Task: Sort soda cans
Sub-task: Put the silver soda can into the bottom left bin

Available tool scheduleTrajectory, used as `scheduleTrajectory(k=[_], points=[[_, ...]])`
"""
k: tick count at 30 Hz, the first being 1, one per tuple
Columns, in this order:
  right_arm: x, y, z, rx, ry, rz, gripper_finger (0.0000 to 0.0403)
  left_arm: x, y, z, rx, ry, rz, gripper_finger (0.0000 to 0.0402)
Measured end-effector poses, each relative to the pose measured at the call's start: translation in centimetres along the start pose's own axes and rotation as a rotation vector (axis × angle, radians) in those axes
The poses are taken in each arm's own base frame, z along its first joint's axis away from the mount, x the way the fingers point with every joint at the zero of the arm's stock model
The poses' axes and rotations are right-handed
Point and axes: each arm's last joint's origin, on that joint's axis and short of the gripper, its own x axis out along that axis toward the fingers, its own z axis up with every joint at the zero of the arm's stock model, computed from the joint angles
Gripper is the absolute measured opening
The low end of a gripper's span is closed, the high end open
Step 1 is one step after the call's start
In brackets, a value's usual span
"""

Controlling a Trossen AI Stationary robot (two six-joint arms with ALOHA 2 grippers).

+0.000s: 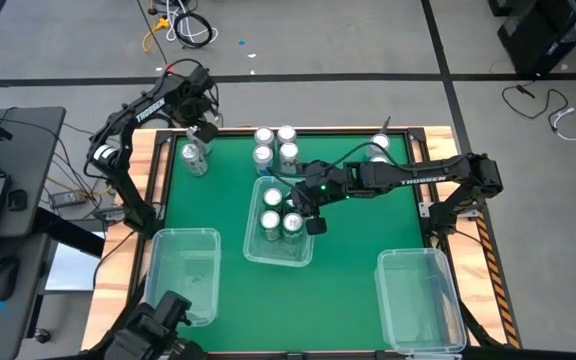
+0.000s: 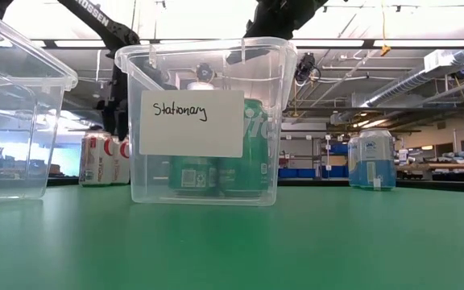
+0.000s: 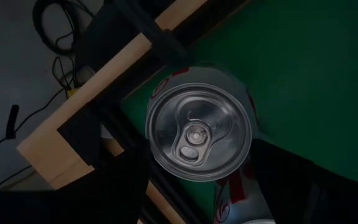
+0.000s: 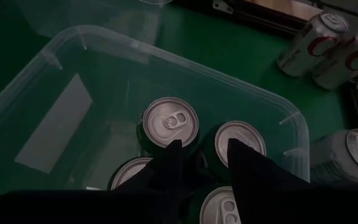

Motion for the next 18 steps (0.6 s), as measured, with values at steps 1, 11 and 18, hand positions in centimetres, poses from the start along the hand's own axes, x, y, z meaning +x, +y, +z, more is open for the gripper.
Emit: scheduleTrajectory(k=[1,11,18], points=[[0.0,0.0,-0.01,0.0,0.001,0.001,0.0115,0.01,0.06,-0.01,-0.002,0.0,0.0,0.0276],[0.0,0.02,-0.05,0.0,0.005,0.002,0.0115,-0.4,0.28,0.1,0.009,0.009,-0.004,0.0275],[0.0,0.02,-0.04,0.0,0.004,0.003,0.0115,-0.67,0.37,0.25,0.007,0.003,0.024,0.0275]])
